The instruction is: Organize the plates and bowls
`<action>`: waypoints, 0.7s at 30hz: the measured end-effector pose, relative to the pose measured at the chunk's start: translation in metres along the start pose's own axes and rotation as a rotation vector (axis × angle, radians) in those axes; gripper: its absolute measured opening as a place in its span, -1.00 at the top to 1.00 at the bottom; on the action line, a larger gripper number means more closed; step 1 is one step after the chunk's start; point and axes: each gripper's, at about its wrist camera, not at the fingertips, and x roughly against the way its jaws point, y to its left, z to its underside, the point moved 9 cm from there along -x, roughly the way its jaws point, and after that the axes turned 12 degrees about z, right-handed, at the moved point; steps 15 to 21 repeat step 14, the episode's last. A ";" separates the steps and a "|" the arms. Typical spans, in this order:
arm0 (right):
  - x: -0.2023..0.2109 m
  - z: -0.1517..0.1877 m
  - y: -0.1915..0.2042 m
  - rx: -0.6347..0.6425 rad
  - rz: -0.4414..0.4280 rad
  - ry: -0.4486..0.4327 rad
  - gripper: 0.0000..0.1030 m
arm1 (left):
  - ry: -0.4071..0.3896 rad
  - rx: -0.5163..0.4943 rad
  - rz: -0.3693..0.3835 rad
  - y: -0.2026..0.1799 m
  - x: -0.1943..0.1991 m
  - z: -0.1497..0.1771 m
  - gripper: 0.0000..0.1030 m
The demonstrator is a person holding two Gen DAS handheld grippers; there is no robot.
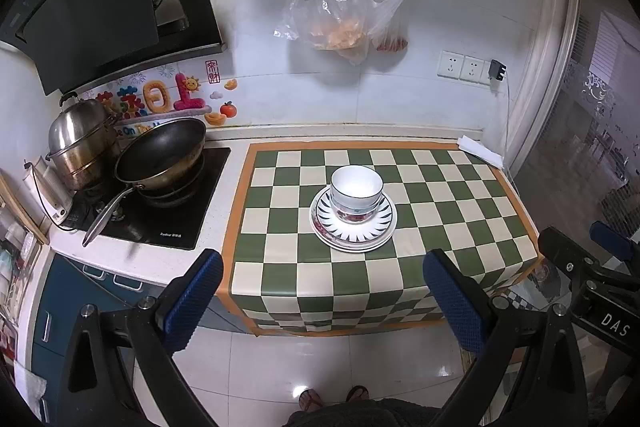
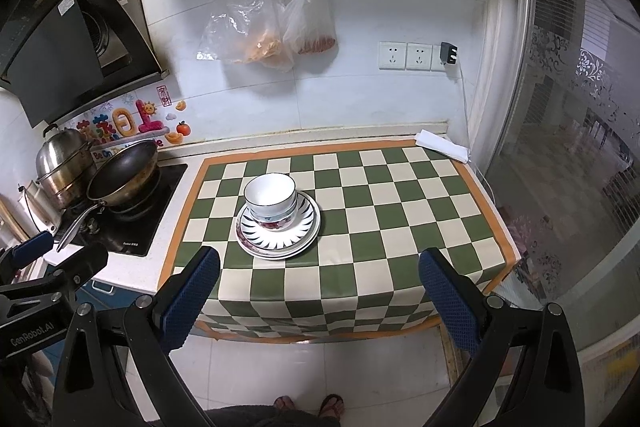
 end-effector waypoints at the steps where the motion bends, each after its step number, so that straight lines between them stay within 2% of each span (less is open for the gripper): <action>1: 0.000 0.000 0.000 0.001 0.000 0.001 -0.97 | -0.001 -0.001 0.000 0.000 0.000 0.000 -0.99; 21: 0.008 0.006 0.003 0.008 0.007 0.000 -0.97 | -0.008 -0.004 0.011 0.000 0.002 -0.002 -0.99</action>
